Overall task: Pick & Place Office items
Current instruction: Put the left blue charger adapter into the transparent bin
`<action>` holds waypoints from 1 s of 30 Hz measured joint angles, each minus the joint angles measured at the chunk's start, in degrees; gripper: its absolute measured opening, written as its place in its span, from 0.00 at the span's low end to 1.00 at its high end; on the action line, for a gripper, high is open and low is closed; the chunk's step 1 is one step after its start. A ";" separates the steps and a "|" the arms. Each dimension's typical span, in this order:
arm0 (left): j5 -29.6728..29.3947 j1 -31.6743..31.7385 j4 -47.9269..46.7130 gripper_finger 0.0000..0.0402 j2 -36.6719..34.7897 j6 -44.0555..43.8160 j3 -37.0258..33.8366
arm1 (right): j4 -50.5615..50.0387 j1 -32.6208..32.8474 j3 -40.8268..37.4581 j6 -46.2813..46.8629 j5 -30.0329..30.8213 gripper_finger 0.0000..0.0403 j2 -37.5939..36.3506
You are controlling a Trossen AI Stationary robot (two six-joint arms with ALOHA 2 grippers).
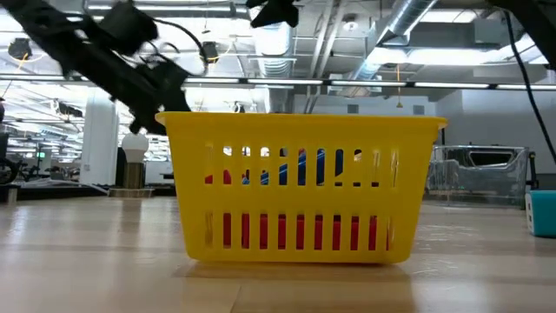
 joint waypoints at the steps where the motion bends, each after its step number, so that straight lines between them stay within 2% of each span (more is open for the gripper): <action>1: 0.00 -0.02 -0.04 0.53 2.45 0.02 0.99 | -0.75 0.55 0.00 0.44 0.06 0.58 -0.10; 6: 1.16 -0.31 -0.57 0.52 12.66 3.61 9.77 | -4.36 3.74 -0.04 2.34 0.48 0.58 -0.06; 12: 3.03 3.40 -23.14 0.58 20.34 15.82 26.77 | -6.80 6.63 -0.11 6.54 1.68 0.58 -2.11; 16: 14.47 7.50 -35.23 0.64 24.97 26.21 34.30 | -6.97 9.51 -0.02 10.43 1.69 0.58 -6.11; 17: 15.83 8.39 -37.85 0.65 26.21 28.90 35.51 | -7.04 10.44 -0.02 11.43 2.02 0.58 -6.94; 20: 17.59 11.02 -43.43 0.68 29.99 32.76 38.20 | -7.20 13.78 -0.07 14.69 4.74 0.58 -9.59; 23: 25.08 14.43 -47.95 0.69 34.06 32.83 40.29 | -7.05 17.23 -0.06 18.28 9.18 0.58 -12.80; 25: 27.88 16.28 -47.52 0.69 36.16 32.84 41.13 | -7.08 19.64 -0.04 19.67 13.91 0.58 -14.50; 30: 27.81 18.34 -46.22 0.68 40.00 36.34 44.70 | -7.40 24.81 -0.04 20.42 23.74 0.58 -17.54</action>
